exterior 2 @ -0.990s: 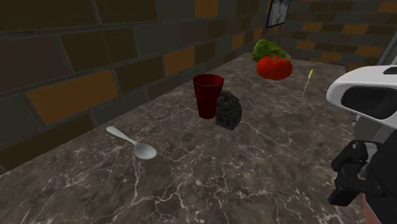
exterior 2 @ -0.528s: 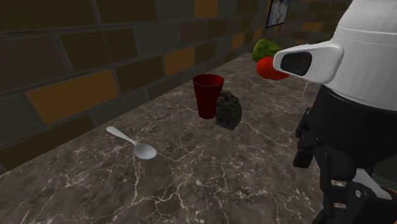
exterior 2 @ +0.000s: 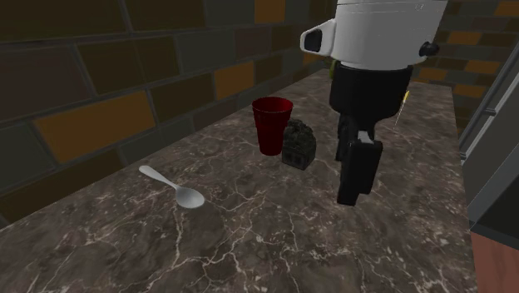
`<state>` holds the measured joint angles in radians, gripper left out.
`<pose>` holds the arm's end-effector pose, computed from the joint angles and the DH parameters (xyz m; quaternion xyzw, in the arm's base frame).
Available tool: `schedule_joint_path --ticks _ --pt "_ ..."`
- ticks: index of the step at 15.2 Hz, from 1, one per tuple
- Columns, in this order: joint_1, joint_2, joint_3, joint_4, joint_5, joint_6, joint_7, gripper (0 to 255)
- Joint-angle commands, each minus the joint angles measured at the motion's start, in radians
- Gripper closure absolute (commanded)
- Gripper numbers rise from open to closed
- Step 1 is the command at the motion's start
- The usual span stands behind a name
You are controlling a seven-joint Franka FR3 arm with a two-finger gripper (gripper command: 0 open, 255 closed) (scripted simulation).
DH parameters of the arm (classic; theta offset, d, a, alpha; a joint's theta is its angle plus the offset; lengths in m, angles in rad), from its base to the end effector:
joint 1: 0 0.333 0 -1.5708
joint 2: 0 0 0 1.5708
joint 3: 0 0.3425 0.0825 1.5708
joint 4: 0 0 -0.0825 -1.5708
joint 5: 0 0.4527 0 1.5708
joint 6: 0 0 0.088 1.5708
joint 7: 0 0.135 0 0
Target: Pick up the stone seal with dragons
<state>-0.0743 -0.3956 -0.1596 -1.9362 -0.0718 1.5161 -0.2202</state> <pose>0.4621 -0.1336 0.6369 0.9999 -0.0018 -0.0153 0.0019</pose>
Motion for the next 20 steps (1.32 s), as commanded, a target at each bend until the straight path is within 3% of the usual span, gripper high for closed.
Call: schedule_joint_path --ticks 1,7,12,13,20 --pt "-0.010 0.060 -0.027 0.061 -0.001 -0.001 -0.026 0" --pt "-0.047 0.274 -0.109 0.309 0.028 -0.039 -0.112 0" --pt "-0.101 0.485 -0.172 0.577 0.089 -0.109 -0.190 0" --pt "-0.106 0.498 -0.174 0.595 0.094 -0.114 -0.195 0" --pt "-0.098 0.453 -0.168 0.435 0.079 0.004 -0.184 0"
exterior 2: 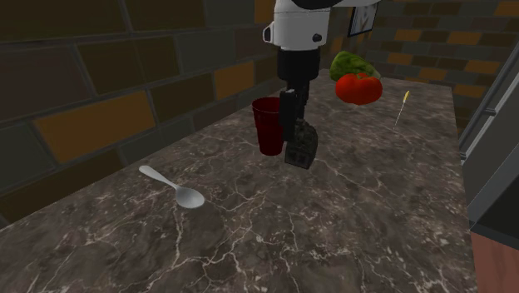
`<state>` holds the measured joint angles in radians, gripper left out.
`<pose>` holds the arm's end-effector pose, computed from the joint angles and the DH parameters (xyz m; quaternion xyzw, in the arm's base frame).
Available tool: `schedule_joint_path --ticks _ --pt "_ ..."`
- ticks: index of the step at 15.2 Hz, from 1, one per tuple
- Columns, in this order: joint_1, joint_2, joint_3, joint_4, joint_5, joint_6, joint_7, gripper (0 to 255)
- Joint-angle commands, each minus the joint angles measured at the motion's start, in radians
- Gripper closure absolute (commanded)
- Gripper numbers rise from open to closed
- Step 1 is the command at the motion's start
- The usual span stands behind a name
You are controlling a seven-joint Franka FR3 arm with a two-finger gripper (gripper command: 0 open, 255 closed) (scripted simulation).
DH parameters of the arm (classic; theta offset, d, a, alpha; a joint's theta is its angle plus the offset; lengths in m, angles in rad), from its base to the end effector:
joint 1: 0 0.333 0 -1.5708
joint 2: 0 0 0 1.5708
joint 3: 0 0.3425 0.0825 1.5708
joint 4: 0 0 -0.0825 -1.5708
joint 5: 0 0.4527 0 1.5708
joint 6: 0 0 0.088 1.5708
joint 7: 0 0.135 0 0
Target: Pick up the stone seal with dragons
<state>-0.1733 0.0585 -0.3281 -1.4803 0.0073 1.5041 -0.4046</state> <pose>0.5598 -0.2989 0.6310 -0.9987 0.0481 0.0167 0.0017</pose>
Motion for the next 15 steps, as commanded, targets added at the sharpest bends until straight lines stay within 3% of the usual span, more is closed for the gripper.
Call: schedule_joint_path --ticks 1,2,3,11,15 --pt "0.001 -0.001 0.001 -0.021 0.000 0.016 0.000 0" --pt "0.001 -0.001 0.001 -0.021 0.000 0.016 0.000 0" --pt "0.000 0.003 0.000 -0.018 0.001 0.016 -0.002 255" --pt "0.007 0.013 0.006 -0.020 0.004 0.029 0.013 255" --pt "-0.001 0.014 -0.002 0.038 0.005 -0.029 -0.003 255"
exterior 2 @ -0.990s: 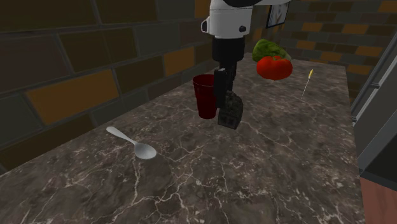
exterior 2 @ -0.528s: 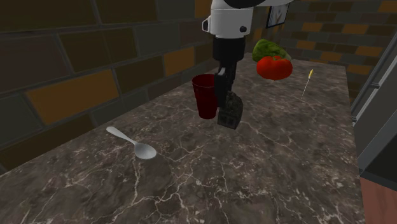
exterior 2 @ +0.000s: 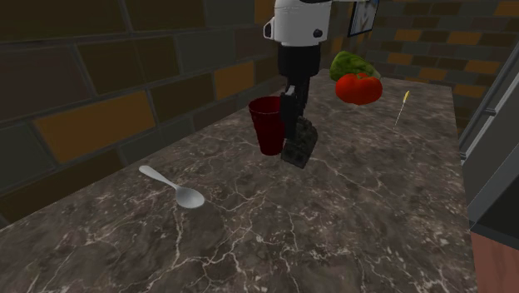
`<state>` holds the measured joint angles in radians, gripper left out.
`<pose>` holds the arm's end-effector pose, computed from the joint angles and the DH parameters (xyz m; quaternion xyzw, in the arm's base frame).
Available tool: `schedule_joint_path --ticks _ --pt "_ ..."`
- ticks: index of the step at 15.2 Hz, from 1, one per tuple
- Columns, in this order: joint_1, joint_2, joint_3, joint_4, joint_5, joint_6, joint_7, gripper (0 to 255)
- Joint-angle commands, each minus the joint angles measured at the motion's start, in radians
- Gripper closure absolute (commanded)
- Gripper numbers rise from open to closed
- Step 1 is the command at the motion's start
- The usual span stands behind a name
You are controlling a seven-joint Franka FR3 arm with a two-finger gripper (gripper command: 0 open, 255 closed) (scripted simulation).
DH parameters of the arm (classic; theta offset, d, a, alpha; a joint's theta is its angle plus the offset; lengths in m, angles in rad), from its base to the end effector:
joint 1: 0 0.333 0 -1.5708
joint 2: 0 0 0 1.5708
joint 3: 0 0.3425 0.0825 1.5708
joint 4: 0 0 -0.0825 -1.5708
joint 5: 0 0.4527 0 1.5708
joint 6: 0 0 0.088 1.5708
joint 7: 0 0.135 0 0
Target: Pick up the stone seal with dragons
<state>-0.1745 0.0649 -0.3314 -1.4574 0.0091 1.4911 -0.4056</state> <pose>0.5597 -0.3008 0.6382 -0.9987 0.0496 0.0151 0.0007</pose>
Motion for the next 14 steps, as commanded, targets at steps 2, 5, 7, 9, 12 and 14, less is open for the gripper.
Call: schedule_joint_path --ticks 2,5,7,9,12,14 --pt "-0.002 0.020 -0.001 0.058 0.007 -0.047 -0.005 255" --pt "-0.007 0.041 -0.003 0.126 0.014 -0.096 -0.010 255" --pt "-0.011 0.057 -0.005 0.176 0.020 -0.130 -0.014 255" --pt "-0.015 0.076 -0.007 0.229 0.026 -0.165 -0.017 255" --pt "-0.025 0.109 -0.011 0.317 0.039 -0.222 -0.024 255" --pt "-0.026 0.111 -0.011 0.322 0.039 -0.225 -0.025 255"
